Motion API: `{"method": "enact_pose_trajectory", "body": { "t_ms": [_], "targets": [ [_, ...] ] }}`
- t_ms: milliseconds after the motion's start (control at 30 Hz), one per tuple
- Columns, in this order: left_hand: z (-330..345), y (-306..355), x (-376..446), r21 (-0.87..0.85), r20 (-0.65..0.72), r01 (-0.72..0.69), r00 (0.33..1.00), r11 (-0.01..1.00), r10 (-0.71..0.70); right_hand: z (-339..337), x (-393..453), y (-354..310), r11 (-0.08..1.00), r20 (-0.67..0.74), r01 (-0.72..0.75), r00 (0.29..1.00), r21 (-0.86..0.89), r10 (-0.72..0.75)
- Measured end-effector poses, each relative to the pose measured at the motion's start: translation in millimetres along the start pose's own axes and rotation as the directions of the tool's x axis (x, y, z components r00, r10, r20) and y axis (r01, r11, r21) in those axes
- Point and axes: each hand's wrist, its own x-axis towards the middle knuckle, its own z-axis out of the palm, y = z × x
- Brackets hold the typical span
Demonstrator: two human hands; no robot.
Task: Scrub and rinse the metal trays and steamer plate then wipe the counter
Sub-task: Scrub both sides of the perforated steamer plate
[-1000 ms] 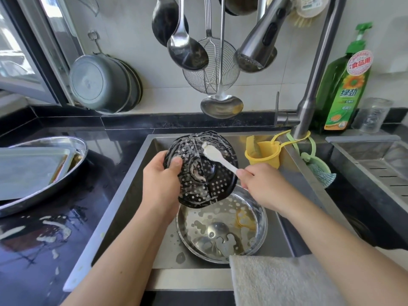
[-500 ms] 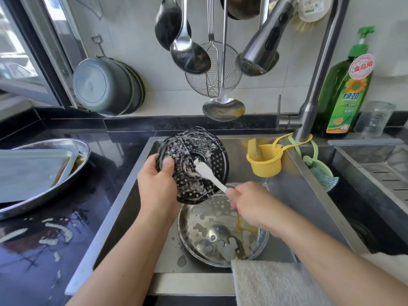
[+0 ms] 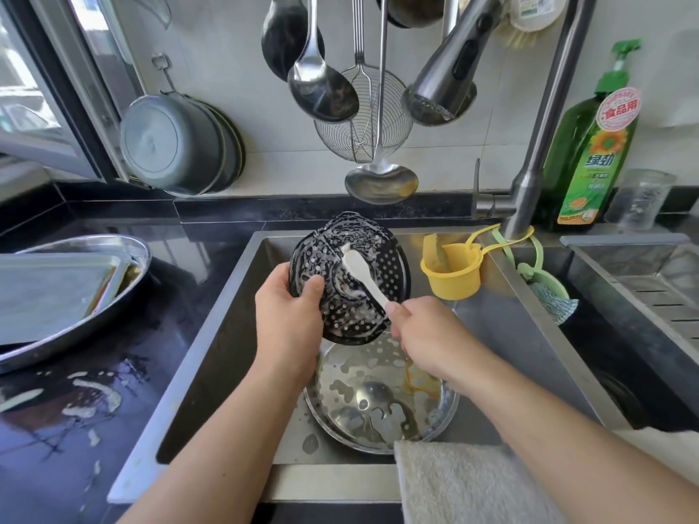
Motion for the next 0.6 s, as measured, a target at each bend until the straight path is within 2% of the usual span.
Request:
{"method": "enact_pose_trajectory", "body": {
  "t_ms": [67, 133, 233, 367, 467, 533, 600],
  "targets": [
    [-1, 2, 1, -0.016, 0.066, 0.052, 0.997, 0.999, -0.051, -5, 2, 1, 0.999, 0.028, 0.006, 1.0, 0.043, -0.007],
    [-3, 5, -1, -0.085, 0.135, 0.163, 0.979, 0.983, -0.15, -10, 2, 4, 0.997, 0.085, -0.01, 0.996, 0.081, 0.004],
    [-4, 7, -1, -0.169, 0.183, 0.266, 0.955, 0.949, -0.235, -15, 2, 7, 0.996, 0.14, -0.019, 0.99, 0.085, 0.007],
    [-3, 7, 1, -0.208, 0.136, 0.22, 0.971, 0.953, -0.194, -26, 7, 8, 0.998, 0.082, -0.06, 0.995, -0.033, 0.063],
    [-4, 9, 1, -0.182, 0.102, 0.193, 0.979, 0.964, -0.176, -32, 5, 11, 0.987, 0.124, -0.137, 0.981, -0.078, 0.146],
    [-4, 10, 0, -0.196, 0.134, 0.226, 0.97, 0.954, -0.202, -32, 3, 12, 0.989, 0.162, -0.145, 0.975, -0.044, 0.15],
    [-4, 11, -2, -0.212, 0.202, 0.283, 0.949, 0.935, -0.242, -30, 0, 11, 0.983, 0.203, -0.152, 0.971, 0.103, 0.129]
  ]
}}
